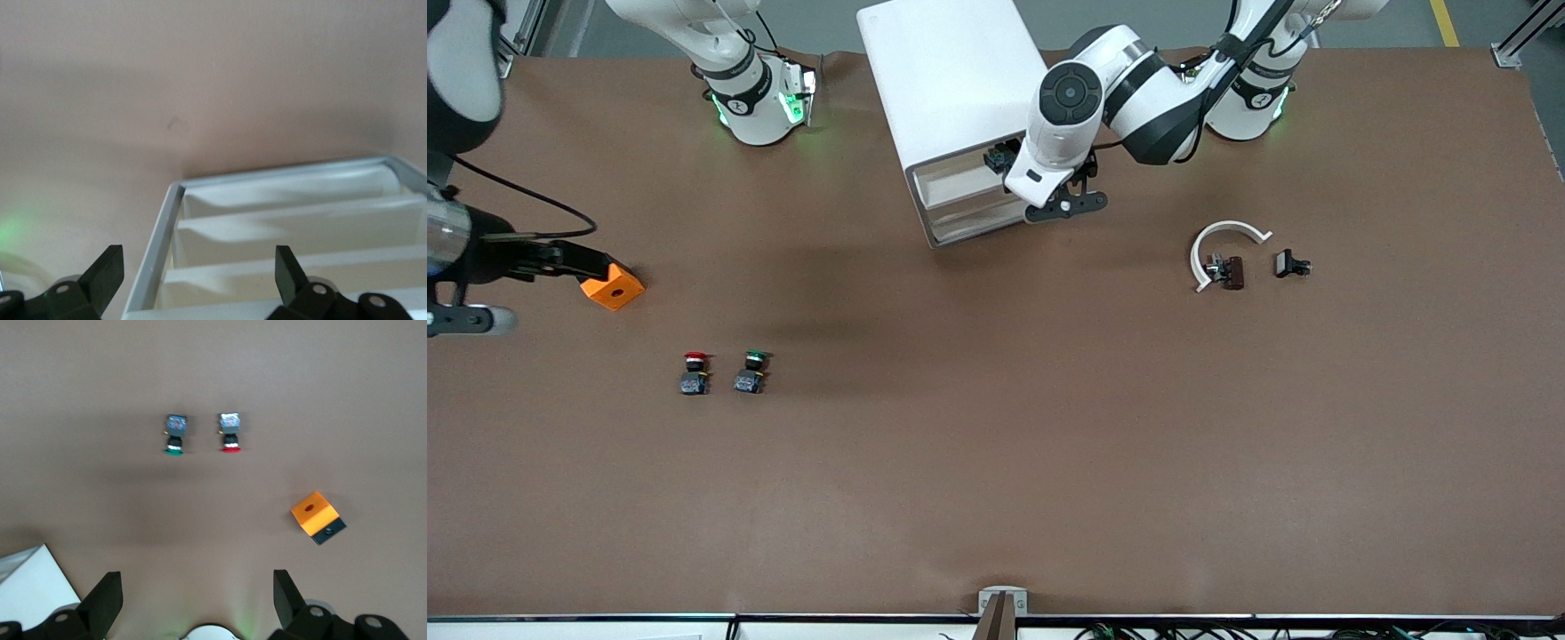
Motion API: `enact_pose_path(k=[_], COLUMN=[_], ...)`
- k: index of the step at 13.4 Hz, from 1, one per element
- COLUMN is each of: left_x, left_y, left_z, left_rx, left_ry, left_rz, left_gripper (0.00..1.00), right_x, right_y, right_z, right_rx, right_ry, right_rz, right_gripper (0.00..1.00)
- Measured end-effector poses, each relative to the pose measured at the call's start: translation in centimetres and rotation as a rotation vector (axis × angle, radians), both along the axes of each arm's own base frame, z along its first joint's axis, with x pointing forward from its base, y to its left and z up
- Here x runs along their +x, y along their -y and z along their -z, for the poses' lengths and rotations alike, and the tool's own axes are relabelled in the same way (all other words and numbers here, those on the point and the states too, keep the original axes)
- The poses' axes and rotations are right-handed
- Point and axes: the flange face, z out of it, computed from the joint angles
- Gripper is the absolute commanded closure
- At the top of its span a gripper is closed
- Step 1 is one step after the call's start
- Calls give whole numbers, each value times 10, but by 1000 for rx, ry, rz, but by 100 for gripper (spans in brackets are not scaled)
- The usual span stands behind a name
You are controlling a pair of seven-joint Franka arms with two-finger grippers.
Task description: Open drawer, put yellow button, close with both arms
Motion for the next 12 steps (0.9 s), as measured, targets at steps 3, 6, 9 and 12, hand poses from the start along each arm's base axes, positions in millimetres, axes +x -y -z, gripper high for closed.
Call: enact_pose_path(k=[3,6,9,12], left_x=[-17,-29,-30,-28], left_y=[7,13,14,14], left_z=[4,9,15,18], left_rx=[8,15,22,27], left_ry=[-29,-52,-66,-73], left_rz=[-17,-27,-35,-35], left_gripper=[0,0,0,0], right_x=[-6,-8,-10,-10], right_y=[43,55,66,67], right_z=[-1,0,-1,-19], right_rx=[20,23,21,17], right_ry=[-19,-22,-21,13], right_rz=[-3,8,26,28], right_gripper=[0,0,0,0])
